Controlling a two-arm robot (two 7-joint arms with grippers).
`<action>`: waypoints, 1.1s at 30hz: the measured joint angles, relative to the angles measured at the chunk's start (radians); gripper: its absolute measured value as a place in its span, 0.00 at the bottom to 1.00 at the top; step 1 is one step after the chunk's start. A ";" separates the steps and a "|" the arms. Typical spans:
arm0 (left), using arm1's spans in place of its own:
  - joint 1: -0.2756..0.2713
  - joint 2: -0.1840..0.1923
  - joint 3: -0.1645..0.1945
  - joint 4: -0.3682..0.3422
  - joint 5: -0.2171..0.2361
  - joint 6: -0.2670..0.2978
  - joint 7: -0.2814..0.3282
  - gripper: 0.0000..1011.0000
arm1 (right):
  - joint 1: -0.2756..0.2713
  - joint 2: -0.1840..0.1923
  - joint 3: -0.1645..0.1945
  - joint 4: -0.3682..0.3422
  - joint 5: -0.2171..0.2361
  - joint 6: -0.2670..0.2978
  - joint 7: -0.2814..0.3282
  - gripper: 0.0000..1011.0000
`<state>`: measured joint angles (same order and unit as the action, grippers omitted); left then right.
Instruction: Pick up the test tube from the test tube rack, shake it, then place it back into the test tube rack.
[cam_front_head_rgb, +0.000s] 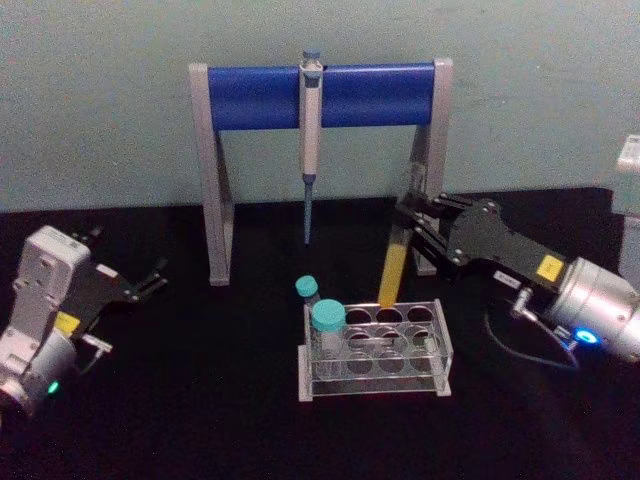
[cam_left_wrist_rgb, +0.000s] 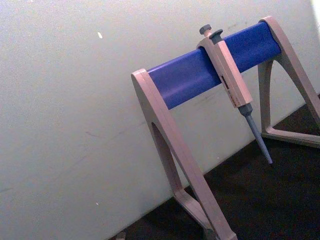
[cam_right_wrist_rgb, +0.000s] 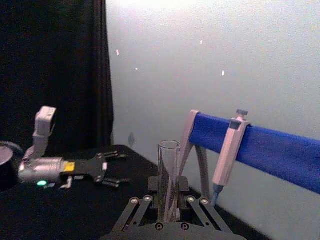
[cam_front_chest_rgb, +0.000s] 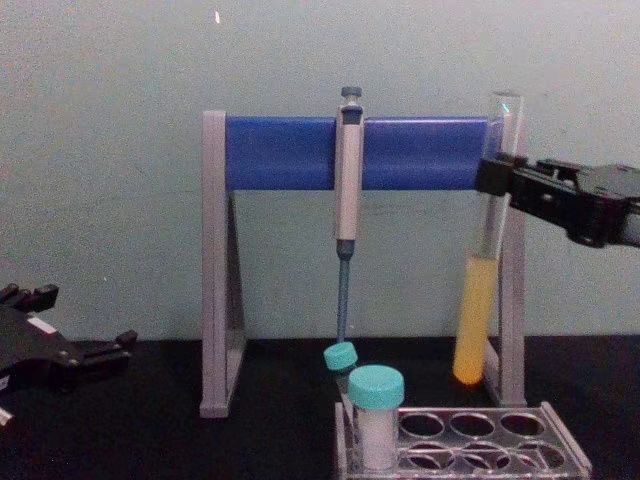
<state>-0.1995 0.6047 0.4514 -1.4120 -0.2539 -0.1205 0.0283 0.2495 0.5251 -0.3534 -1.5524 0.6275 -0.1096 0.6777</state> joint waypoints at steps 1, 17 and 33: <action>0.000 0.000 0.000 0.000 0.000 0.000 0.000 0.99 | -0.003 0.008 0.001 -0.005 0.006 0.004 0.004 0.23; 0.000 0.000 0.000 0.000 0.000 0.000 0.000 0.99 | -0.059 0.107 0.038 -0.067 -0.076 0.023 -0.131 0.23; 0.000 0.000 0.000 0.000 0.000 0.000 0.000 0.99 | -0.028 -0.015 0.058 -0.018 -0.118 0.002 -0.197 0.23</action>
<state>-0.1995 0.6047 0.4514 -1.4120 -0.2539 -0.1205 0.0283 0.2219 0.5099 -0.2956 -1.5702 0.5100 -0.1078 0.4809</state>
